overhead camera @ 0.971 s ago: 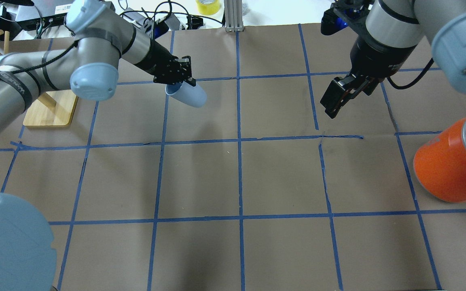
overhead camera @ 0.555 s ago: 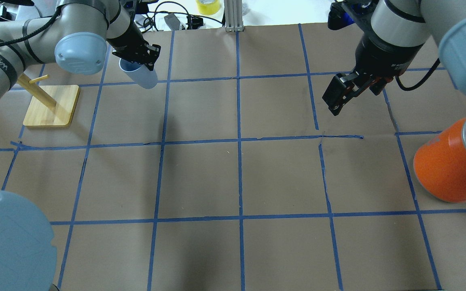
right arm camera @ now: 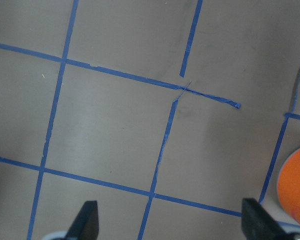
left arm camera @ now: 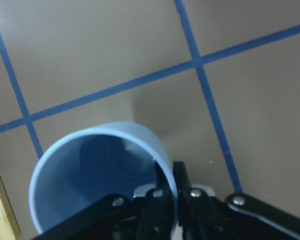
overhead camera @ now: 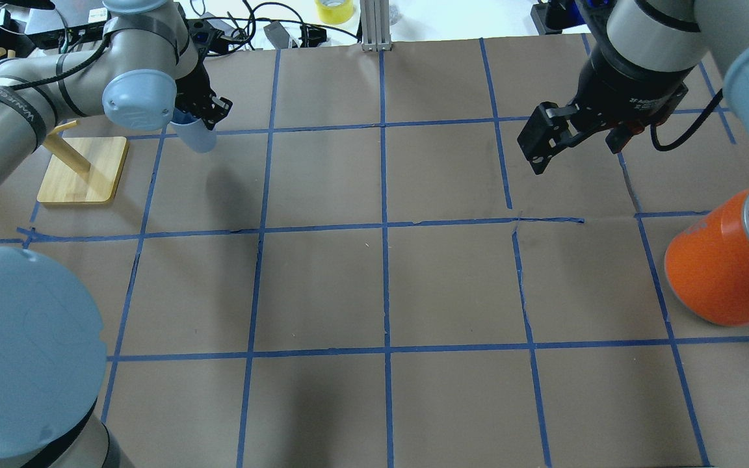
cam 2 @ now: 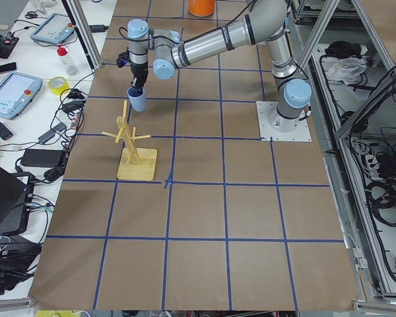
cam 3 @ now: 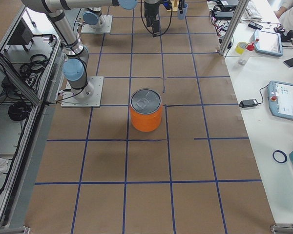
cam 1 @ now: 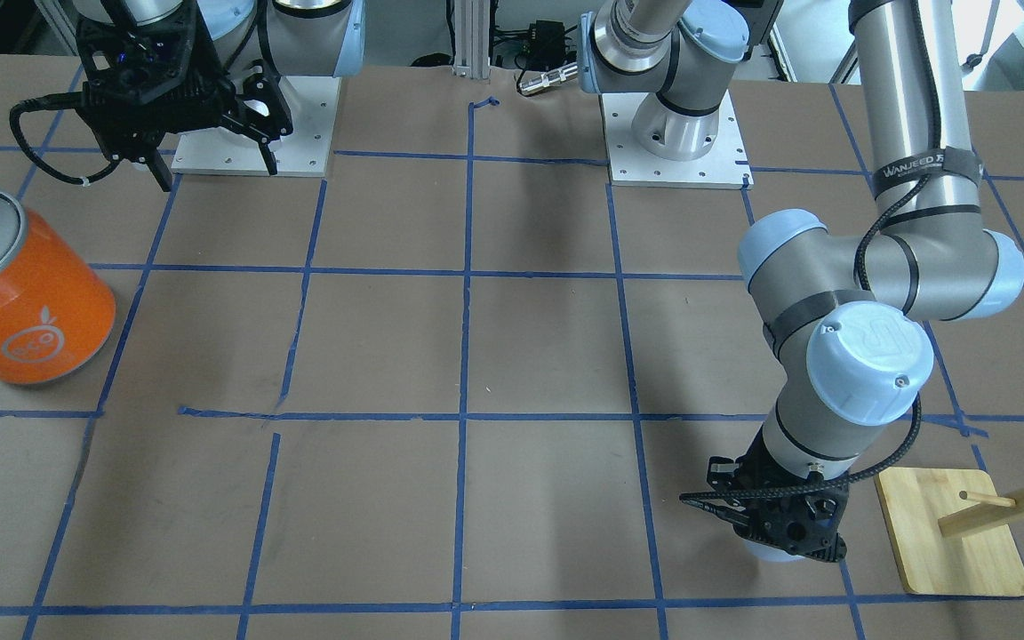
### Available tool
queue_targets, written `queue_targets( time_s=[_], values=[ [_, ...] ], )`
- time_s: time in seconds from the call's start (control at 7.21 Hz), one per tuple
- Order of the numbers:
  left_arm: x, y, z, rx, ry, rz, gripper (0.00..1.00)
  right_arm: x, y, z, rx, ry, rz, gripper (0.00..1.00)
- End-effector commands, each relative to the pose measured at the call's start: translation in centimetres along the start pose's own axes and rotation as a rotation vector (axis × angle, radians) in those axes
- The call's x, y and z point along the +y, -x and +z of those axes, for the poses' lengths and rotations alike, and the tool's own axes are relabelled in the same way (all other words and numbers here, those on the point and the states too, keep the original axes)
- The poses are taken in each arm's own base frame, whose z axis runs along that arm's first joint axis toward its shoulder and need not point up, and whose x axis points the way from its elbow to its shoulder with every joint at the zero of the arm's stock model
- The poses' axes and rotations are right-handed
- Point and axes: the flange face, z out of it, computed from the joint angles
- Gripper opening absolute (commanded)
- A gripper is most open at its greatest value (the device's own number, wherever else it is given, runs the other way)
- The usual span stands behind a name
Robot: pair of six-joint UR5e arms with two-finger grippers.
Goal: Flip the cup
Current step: 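Lift and rotate the cup upright with the left gripper, lowering it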
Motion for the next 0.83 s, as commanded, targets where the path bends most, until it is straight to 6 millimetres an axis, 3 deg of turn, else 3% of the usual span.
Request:
queue_targets(
  time_s=[0.0, 0.28, 0.42, 0.55, 0.69],
  values=[
    [1.1, -0.1, 2.6, 0.017, 0.046, 0.005, 0.00, 0.0, -0.1, -0.1, 0.002, -0.004, 0.013, 1.00],
    [1.4, -0.3, 3.0, 0.028, 0.055, 0.005, 0.00, 0.0, -0.1, -0.1, 0.002, -0.001, 0.013, 1.00],
    [1.5, -0.3, 3.0, 0.028, 0.058, -0.003, 0.36, 0.0, -0.1, -0.1, 0.002, -0.004, 0.014, 1.00],
    [1.6, -0.4, 2.7, 0.028, 0.060, -0.007, 0.99, 0.0, -0.1, -0.1, 0.002, -0.004, 0.027, 1.00],
    [1.8, -0.1, 1.5, 0.016, 0.050, -0.008, 1.00, 0.0, -0.1, -0.1, 0.002, -0.003, 0.051, 1.00]
  ],
)
